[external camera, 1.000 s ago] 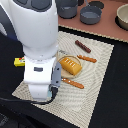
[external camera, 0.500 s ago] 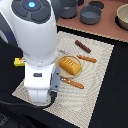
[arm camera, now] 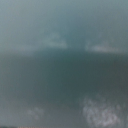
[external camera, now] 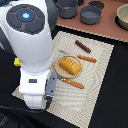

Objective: Interact with the objects in diverse but meaningful ways.

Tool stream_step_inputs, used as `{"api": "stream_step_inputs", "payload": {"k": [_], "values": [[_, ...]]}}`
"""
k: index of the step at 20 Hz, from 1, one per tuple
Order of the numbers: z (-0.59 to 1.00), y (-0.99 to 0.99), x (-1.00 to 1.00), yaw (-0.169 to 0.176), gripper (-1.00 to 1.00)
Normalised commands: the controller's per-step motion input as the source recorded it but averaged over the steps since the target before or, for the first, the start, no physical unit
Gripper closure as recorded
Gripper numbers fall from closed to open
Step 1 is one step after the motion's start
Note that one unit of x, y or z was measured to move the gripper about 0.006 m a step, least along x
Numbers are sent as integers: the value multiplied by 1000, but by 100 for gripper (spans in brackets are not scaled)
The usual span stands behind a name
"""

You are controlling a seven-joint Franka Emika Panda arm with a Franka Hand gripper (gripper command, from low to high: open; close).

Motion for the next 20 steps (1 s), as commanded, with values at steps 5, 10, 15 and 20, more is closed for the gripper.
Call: {"api": "stream_step_inputs", "payload": {"k": [5, 10, 15, 20], "values": [[857, 603, -556, 85, 100], [273, 534, -765, 98, 100], [27, 555, -790, 82, 100], [-17, 622, -754, 71, 100]]}}
